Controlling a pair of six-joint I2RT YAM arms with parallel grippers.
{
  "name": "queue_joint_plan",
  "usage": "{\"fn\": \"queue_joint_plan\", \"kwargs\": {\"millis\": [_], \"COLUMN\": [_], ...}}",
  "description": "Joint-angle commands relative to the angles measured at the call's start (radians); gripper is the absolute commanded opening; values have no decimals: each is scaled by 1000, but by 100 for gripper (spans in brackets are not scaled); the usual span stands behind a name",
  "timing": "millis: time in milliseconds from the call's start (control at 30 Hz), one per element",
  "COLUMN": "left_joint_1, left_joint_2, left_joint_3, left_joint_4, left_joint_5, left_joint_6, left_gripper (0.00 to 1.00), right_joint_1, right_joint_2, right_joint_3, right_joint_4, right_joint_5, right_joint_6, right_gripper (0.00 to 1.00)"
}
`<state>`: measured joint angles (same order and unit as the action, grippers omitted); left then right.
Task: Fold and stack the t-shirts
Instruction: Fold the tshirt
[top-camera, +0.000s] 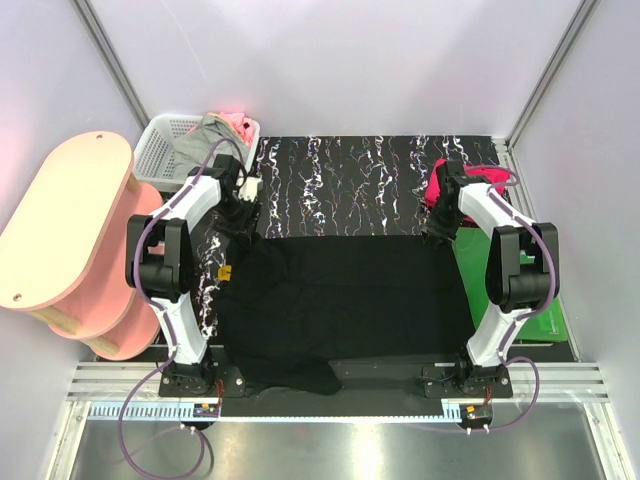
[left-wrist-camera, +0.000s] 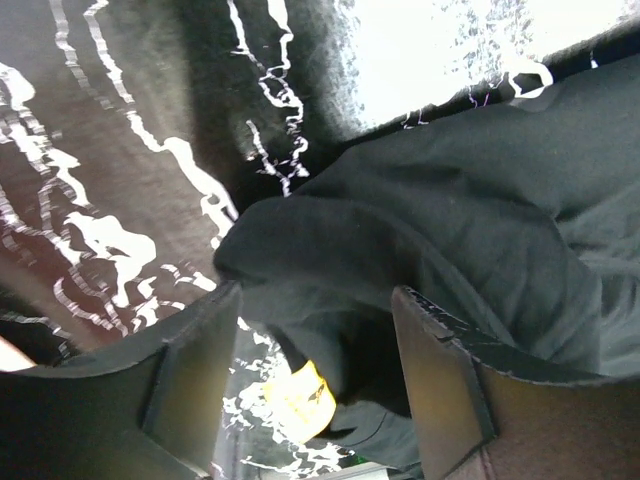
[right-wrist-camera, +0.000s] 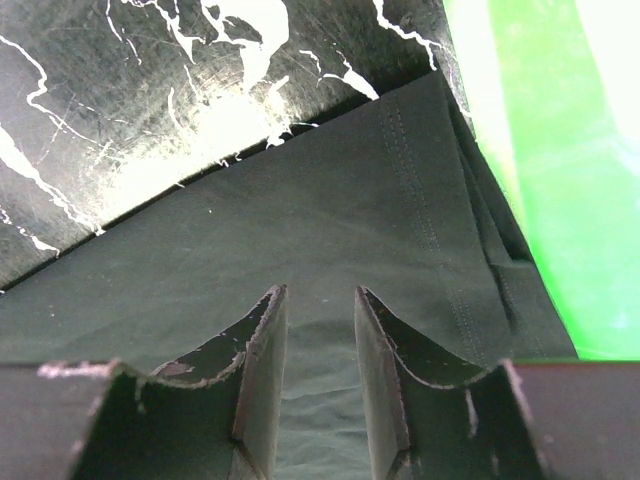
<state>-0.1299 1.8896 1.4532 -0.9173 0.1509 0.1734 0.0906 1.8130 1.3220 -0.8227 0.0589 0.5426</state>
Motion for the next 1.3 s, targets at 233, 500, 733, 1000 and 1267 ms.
{"fn": "queue_joint_plan", "kwargs": {"millis": [233,500,733,1000,1267], "left_joint_1": [3,19,87,177,184], "left_joint_2": [26,-7,-15,-46,-147], "left_joint_3": [26,29,59,75,144], "left_joint_4": [44,54,57,78,49], "left_joint_5": [36,12,-17,-53,-50], "left_joint_6": [-3,11,32,64,57], "left_gripper": [12,0,0,0,22], "right_joint_1": [3,1,0,0,-6], "right_joint_2": [83,160,216,242,296], "right_joint_3": [31,42,52,48,129], "right_joint_4": [42,50,56,68,59], "right_joint_5": [-7,7,22,36,35], "right_joint_6": [-12,-23,-32,-36,-33], "right_gripper": [38,32,30,29,29]}}
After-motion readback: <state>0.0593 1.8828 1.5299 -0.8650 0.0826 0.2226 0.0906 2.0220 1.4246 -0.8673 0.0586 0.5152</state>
